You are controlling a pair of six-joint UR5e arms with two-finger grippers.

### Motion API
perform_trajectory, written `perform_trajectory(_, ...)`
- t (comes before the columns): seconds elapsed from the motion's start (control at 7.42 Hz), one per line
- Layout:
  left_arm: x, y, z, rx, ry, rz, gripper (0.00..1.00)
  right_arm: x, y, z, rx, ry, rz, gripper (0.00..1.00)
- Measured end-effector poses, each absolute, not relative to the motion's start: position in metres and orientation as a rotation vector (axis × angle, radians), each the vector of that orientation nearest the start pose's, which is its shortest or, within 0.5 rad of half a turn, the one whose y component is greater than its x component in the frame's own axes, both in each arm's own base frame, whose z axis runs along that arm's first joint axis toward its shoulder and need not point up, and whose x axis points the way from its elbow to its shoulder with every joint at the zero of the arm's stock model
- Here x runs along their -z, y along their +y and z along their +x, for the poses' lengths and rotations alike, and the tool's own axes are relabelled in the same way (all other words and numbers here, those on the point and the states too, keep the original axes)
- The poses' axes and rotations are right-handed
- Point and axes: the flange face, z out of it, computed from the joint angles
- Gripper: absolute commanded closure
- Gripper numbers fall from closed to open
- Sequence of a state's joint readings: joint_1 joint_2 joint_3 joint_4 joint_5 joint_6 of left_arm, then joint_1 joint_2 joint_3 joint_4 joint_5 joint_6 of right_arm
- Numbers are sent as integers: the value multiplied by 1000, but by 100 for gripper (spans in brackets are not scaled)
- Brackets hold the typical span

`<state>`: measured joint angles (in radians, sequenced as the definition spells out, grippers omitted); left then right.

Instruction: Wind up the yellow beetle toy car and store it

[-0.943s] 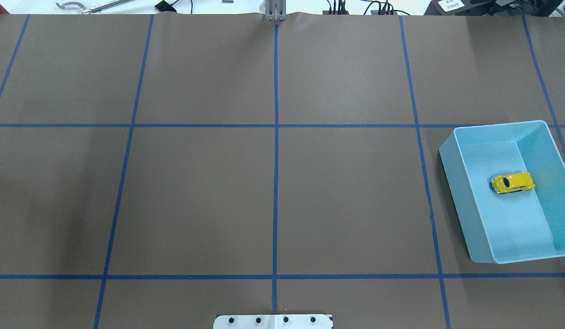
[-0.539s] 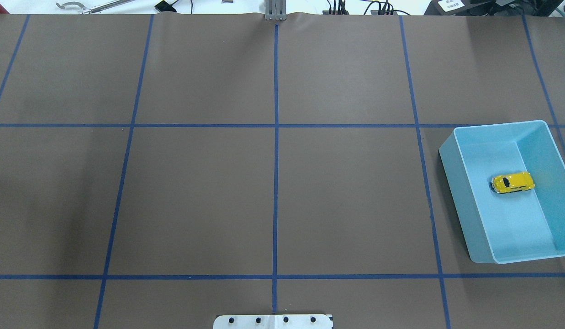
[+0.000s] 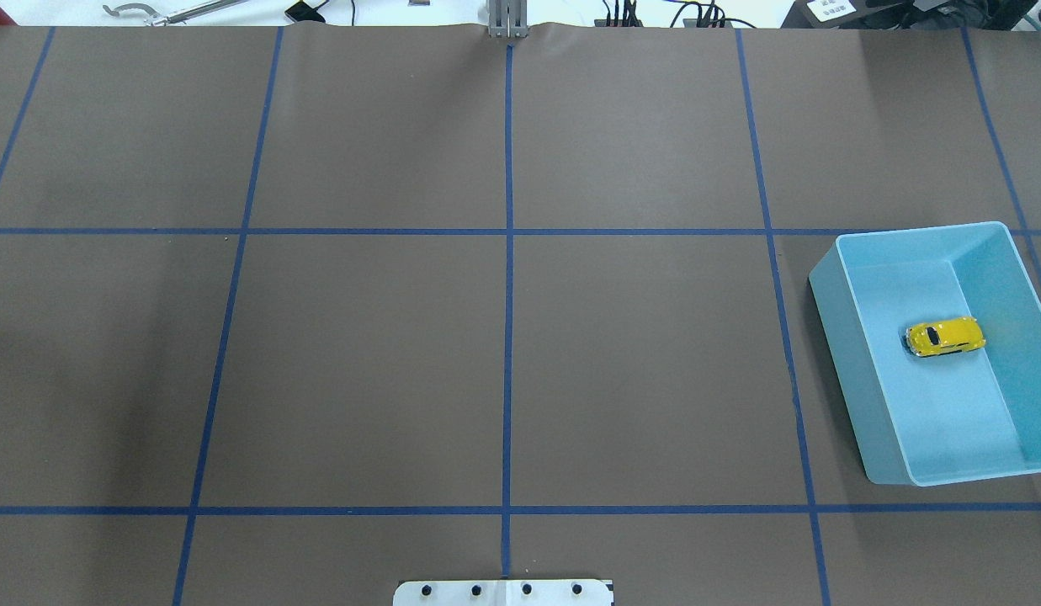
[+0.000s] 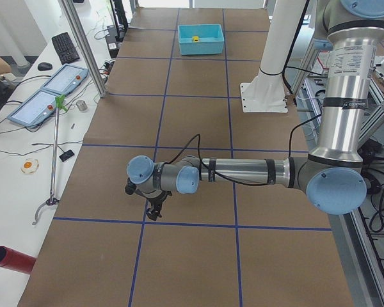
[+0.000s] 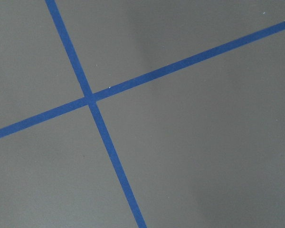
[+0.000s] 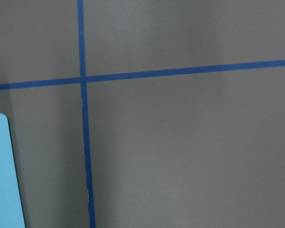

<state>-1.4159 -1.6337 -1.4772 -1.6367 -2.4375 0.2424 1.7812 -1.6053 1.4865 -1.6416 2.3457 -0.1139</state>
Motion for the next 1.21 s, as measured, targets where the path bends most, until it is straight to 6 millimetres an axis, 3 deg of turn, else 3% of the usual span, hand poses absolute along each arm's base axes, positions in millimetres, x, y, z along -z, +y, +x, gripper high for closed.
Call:
perform_trajectory(0.27,-660,-523,24,-387,871,72,0,-730,-436,163,-165,-736,-69,0)
perform_trajectory(0.67,-659,-522,10,-364,870,84,0,-721,-443,162,-90,-764,-19,0)
perform_trajectory(0.94,-661,-519,-13,-315,867,96,0,-694,-464,153,-10,-774,43,0)
perform_trajectory(1.21,-655,-518,-30,-271,865,113,0,-665,-480,129,130,-766,105,0)
